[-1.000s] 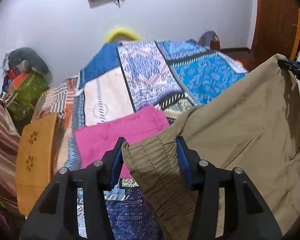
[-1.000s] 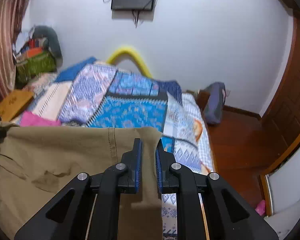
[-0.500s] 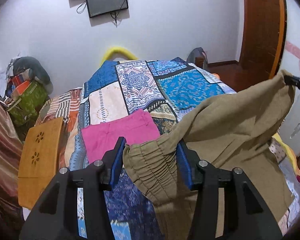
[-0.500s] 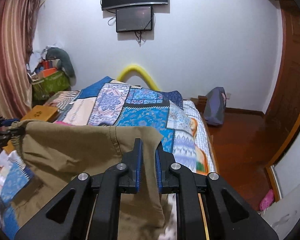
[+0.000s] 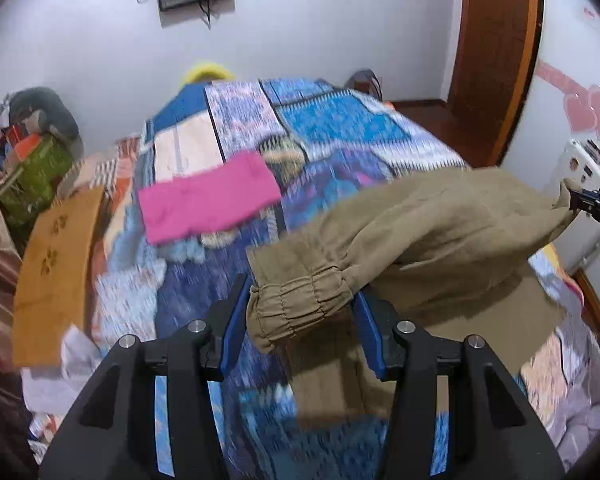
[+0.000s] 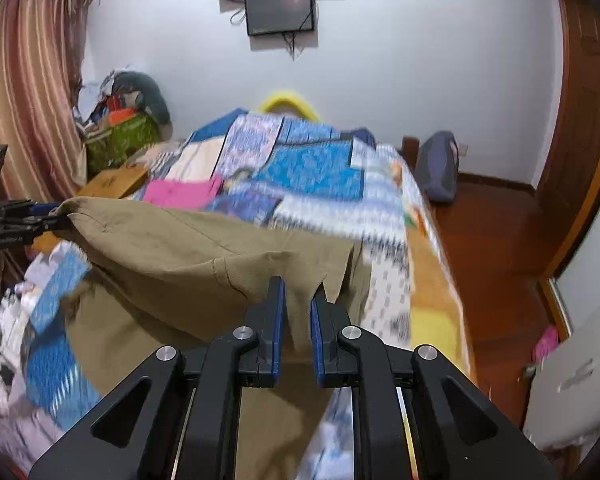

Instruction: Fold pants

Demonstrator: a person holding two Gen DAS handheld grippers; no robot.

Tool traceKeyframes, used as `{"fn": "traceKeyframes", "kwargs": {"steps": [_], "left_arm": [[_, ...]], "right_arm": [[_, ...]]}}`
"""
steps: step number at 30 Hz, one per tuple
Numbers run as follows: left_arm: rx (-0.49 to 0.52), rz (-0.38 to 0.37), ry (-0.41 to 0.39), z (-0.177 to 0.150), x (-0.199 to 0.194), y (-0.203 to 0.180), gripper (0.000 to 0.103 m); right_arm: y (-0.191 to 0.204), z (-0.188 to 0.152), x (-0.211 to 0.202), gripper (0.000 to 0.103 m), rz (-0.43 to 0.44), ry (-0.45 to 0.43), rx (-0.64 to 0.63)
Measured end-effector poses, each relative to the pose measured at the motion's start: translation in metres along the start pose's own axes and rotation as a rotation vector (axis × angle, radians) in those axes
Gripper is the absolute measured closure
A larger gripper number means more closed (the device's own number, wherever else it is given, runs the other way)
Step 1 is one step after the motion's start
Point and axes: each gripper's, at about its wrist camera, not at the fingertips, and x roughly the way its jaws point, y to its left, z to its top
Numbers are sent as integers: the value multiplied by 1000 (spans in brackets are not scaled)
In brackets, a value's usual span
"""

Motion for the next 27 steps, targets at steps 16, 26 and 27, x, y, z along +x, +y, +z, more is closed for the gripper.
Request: {"fn": "traceKeyframes", "kwargs": {"steps": [16, 26, 27], "left_arm": [[35, -15, 85, -67, -5, -9, 53], [79, -49, -12, -49, -46, -28, 53], [96, -60, -11, -47, -45, -34, 53]], "right_arm": [[4, -85, 2, 86, 1, 162, 66], [8, -72, -35, 81, -27, 85, 46], [12, -67, -38, 76, -19, 70, 43]]}}
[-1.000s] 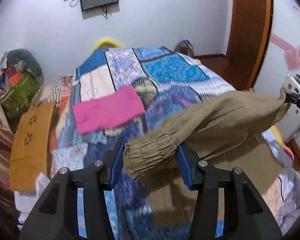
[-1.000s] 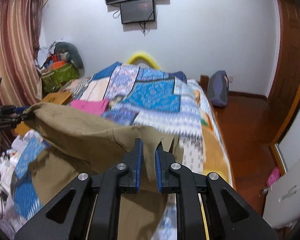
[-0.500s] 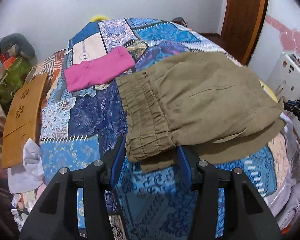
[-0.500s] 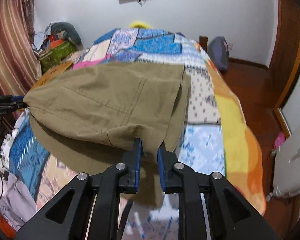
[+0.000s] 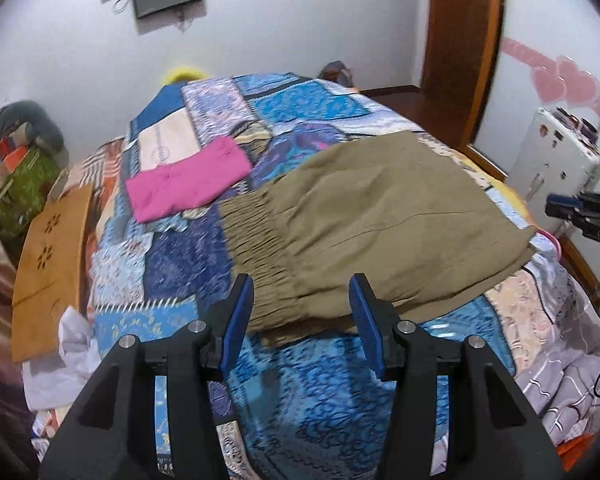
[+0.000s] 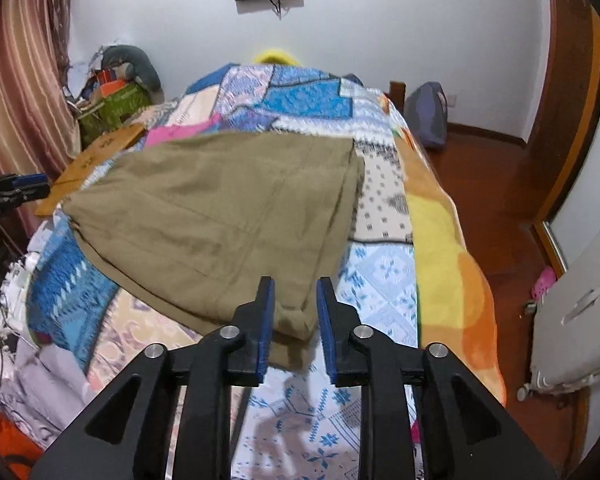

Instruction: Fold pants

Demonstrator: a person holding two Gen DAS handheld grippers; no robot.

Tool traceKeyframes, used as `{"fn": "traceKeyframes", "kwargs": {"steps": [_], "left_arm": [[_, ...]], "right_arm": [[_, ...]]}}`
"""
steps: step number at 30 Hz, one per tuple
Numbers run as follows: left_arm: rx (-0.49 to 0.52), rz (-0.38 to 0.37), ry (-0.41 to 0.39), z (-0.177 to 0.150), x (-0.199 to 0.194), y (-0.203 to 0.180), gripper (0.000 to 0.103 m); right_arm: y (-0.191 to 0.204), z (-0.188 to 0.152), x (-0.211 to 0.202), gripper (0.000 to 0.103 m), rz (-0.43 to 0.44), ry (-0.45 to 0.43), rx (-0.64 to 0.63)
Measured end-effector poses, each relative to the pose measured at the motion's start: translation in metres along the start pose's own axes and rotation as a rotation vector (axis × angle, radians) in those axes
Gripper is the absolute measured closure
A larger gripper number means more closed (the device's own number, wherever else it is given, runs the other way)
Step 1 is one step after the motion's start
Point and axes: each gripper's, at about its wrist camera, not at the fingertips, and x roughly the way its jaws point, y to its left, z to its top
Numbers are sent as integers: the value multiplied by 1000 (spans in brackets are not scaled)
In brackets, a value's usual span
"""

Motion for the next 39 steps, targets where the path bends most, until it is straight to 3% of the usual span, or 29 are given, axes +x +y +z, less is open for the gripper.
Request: {"fn": "traceKeyframes", "kwargs": {"steps": [8, 15, 18, 26, 32, 34, 36, 39], "left_arm": [[172, -50, 61, -5, 27, -52, 53], [270, -28, 117, -13, 53, -71, 53], [262, -14, 150, -12, 65, -70, 53], [176, -53, 125, 11, 61, -55, 57], [115, -141, 129, 16, 54, -48, 57], [140, -165, 124, 11, 49, -56, 57], [178, -174, 124, 6, 48, -67, 57], [254, -168, 133, -2, 53, -86, 57]], "right_arm": [[41, 8, 13, 51, 71, -26, -55], [70, 3, 38, 50, 144, 23, -72], [84, 1, 52, 50, 155, 58, -97], [111, 5, 73, 50, 177, 85, -186], [121, -1, 84, 50, 178, 101, -262], [117, 0, 84, 56, 192, 104, -253], [114, 2, 83, 77, 214, 102, -246], [119, 4, 81, 90, 216, 84, -257]]}}
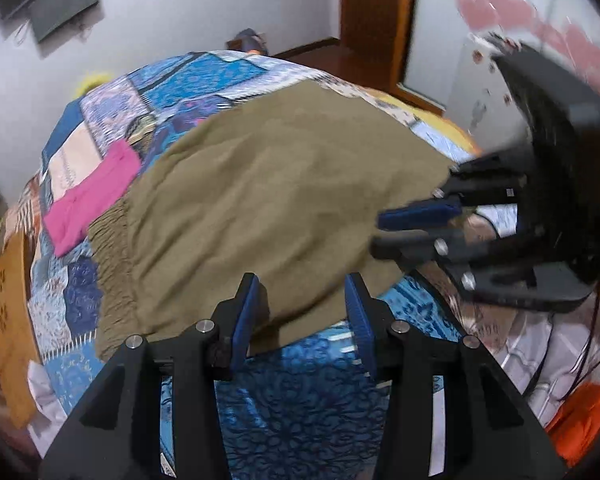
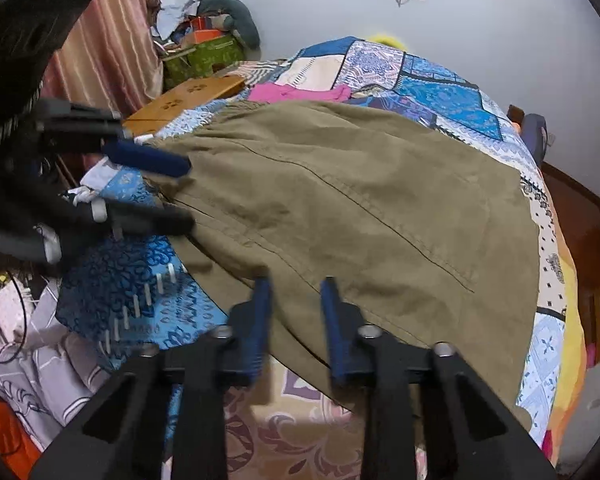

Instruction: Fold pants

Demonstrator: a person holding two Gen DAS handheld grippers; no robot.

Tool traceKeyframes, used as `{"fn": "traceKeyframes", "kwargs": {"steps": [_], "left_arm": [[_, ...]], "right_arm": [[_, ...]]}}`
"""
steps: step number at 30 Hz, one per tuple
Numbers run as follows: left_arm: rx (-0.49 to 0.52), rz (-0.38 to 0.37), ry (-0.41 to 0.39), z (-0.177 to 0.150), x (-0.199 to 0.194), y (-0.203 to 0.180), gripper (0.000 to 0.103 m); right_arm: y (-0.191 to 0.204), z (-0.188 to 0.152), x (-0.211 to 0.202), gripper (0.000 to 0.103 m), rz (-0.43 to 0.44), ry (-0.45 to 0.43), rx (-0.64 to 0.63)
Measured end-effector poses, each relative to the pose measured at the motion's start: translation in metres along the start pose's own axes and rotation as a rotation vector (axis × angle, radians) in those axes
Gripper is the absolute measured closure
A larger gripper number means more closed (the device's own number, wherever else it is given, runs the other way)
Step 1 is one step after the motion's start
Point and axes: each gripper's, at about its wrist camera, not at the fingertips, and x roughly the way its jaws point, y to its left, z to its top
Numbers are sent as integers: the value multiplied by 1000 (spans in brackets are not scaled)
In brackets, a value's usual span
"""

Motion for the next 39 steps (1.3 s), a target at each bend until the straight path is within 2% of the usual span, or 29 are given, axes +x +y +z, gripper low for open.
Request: {"fn": "traceKeyframes", "kwargs": {"steps": [4, 5, 7, 10, 14, 16, 17, 19, 20, 25, 27, 30, 34, 37, 39], "left_arm": [[57, 49, 1, 4, 11, -14, 58], [65, 57, -4, 5, 12, -15, 60], [70, 86, -10, 8, 18, -17, 70], [15, 110, -2, 10, 23, -12, 83], [-56, 96, -22, 11, 16, -3, 91], [-75, 76, -25, 12, 12, 0, 92], [-83, 72, -29, 13, 9, 2, 92], [-90, 60, -37, 15, 4, 1, 92], [-93, 54, -43, 15, 1, 1, 92], [-105, 11, -55, 15, -7, 2, 92], [-109, -2, -50, 14, -7, 2, 92], [-101, -8, -47, 10, -7, -2, 92], [-87, -28, -53, 7, -10, -8, 92], [-90, -51, -27, 2, -2, -13, 92], [-86, -37, -1, -2, 3, -16, 91]], "right_arm": [[1, 3, -3, 94, 0, -18, 4], [-1, 3, -4, 94, 6, -22, 14], [-4, 4, -7, 94, 19, -28, 31], [-4, 5, -13, 96, 14, -45, 29], [-1, 4, -23, 95, 4, -70, 32], [-1, 2, -20, 88, -2, -44, 40], [0, 1, -18, 76, -4, -38, 36], [2, 0, -17, 60, -36, -43, 23], [2, -1, -16, 59, -54, -48, 17], [0, 1, -9, 61, -95, -66, 14], [-5, 2, -7, 85, -101, -60, 24], [-7, 1, -13, 90, -87, -67, 29], [-2, -5, -19, 92, -98, -50, -15], [-4, -11, -18, 92, -89, -25, -10], [-6, -16, -13, 87, -64, 8, 5]]}}
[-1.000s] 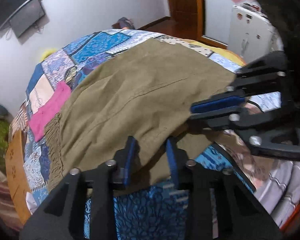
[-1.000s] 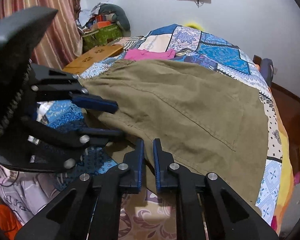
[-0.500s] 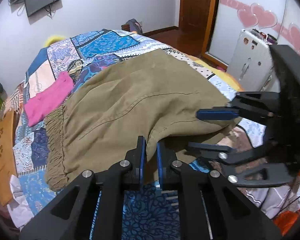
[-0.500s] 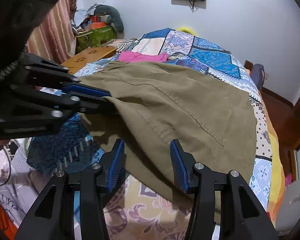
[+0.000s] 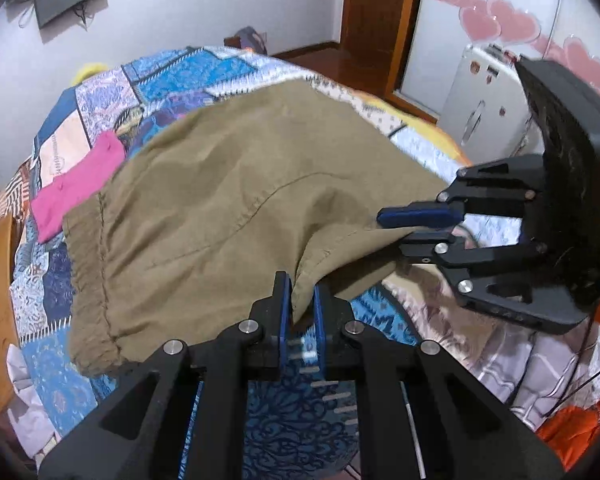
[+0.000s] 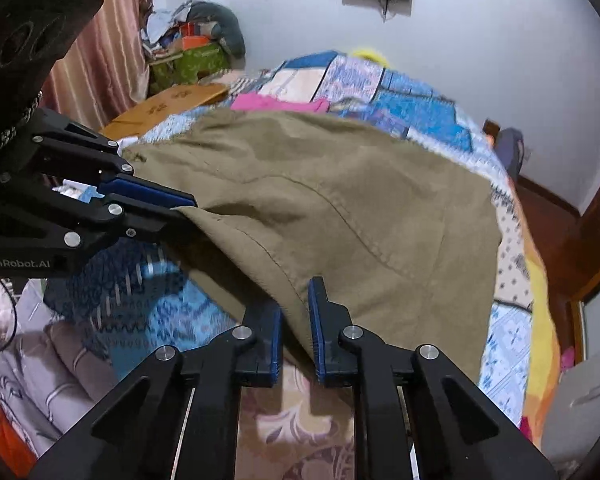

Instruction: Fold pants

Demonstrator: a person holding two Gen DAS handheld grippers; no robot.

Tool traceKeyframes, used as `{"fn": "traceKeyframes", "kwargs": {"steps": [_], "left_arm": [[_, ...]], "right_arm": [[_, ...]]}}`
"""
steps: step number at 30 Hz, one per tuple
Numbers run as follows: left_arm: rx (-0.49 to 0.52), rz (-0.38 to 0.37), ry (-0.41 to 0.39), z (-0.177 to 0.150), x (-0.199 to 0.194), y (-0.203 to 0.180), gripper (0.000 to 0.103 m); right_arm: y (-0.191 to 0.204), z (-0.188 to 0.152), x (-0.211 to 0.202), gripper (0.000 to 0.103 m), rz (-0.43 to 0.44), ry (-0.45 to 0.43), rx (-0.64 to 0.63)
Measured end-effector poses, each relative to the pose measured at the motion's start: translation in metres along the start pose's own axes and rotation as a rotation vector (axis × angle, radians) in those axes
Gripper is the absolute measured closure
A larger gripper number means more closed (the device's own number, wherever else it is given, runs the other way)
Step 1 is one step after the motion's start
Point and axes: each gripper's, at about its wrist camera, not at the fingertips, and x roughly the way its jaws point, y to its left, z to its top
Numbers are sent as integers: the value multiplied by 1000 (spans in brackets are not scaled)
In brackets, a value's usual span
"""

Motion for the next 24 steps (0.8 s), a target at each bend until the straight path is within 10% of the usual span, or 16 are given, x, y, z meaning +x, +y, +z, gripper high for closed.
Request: {"fn": "traceKeyframes", "kwargs": {"steps": [5, 14, 24], "left_arm": [[-47, -37, 10, -4, -14, 9, 86], [-179, 47, -131, 2, -57, 56, 58], [-213, 176, -2, -33, -2, 87, 47]], "right_arm": [[-4, -2, -11, 60, 39, 12, 35], [-12, 16, -25, 51, 69, -79, 125], [-31, -15, 8, 51, 38, 3, 244]]}}
